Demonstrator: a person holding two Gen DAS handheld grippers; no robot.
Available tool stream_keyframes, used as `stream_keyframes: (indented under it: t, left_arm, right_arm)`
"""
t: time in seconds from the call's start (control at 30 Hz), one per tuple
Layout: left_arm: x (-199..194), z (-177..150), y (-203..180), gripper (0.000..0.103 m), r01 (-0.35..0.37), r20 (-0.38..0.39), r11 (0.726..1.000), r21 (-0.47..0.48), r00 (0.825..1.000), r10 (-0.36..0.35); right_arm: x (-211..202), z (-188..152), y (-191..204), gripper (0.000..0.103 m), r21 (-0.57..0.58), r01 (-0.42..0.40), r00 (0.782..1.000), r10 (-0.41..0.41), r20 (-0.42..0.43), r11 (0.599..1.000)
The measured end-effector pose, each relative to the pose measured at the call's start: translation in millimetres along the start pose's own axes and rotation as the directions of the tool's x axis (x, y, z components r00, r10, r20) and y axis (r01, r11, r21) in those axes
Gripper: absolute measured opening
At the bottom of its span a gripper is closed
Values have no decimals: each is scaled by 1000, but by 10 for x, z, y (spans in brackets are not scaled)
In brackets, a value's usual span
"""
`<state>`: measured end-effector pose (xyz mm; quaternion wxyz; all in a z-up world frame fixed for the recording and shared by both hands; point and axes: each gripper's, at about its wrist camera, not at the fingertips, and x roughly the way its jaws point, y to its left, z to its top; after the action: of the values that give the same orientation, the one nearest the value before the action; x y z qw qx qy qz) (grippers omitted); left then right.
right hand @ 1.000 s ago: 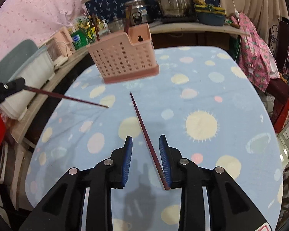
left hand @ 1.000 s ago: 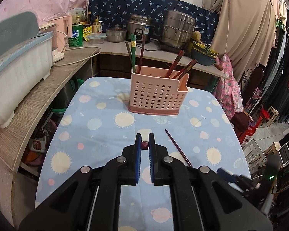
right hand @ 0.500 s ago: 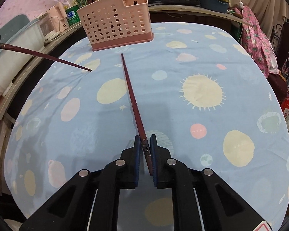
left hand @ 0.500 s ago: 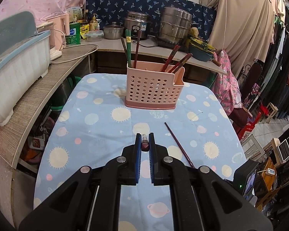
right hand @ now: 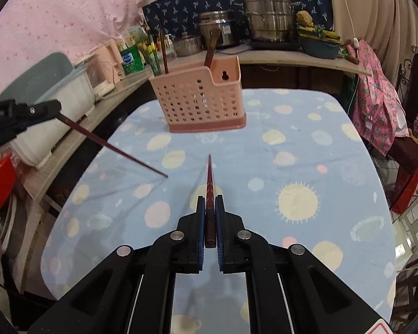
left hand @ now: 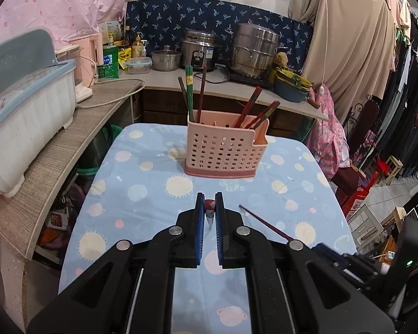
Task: Organize utensils
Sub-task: 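Carry both dark red chopsticks into the pink basket and open both tools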
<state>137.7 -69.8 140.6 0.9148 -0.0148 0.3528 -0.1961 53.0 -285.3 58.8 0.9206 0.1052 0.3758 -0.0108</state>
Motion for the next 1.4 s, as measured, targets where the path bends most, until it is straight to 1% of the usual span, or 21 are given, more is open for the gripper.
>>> stream_keyframes:
  t: [0.13, 0.2, 0.47, 0.63, 0.73, 0.87, 1.0, 1.13, 1.23, 1.33, 1.4]
  left_arm:
    - [-39, 140, 8, 7, 5, 30, 1000, -4, 1000, -5]
    - [-44, 197, 3, 7, 8, 44, 1000, -5, 999, -8]
    - [0, 452, 8, 7, 20, 70, 1000, -11, 997, -20]
    - [13, 769, 17, 7, 22, 117, 1000, -15, 993, -20]
    - [31, 1021, -3, 7, 14, 155, 1000, -11, 988, -12]
    - [74, 1361, -41, 7, 0, 207, 1000, -7, 978, 1]
    - [158, 1737, -71, 7, -14, 262, 1000, -16, 965, 17]
    - [252, 1994, -74, 7, -26, 303, 999, -19, 953, 31]
    - [380, 2096, -71, 7, -37, 308, 999, -23, 951, 43]
    - [555, 2143, -35, 7, -45, 290, 999, -30, 956, 52]
    - [688, 2133, -3, 7, -49, 268, 998, -36, 962, 57]
  right_arm:
    - [-209, 359, 33, 7, 3, -20, 995, 20, 100, 1000]
    - [-256, 513, 43, 7, 10, -34, 990, 33, 134, 999]
    - [-248, 946, 65, 7, 21, -82, 975, 76, 209, 996]
    - [-297, 1281, 88, 7, 11, -94, 960, 88, 265, 996]
    - [-329, 1556, 112, 7, -5, -92, 948, 89, 304, 996]
    - [-385, 1980, 195, 7, -29, -89, 925, 94, 368, 996]
    - [-406, 2411, 254, 7, -38, -83, 899, 91, 429, 996]
    - [-316, 2769, 270, 7, -30, -79, 879, 84, 469, 996]
    - [-134, 2941, 225, 7, -12, -77, 878, 73, 473, 997]
    - [98, 3011, 190, 7, 1, -73, 888, 64, 455, 997]
    - [268, 3017, 169, 7, 8, -67, 899, 57, 434, 998]
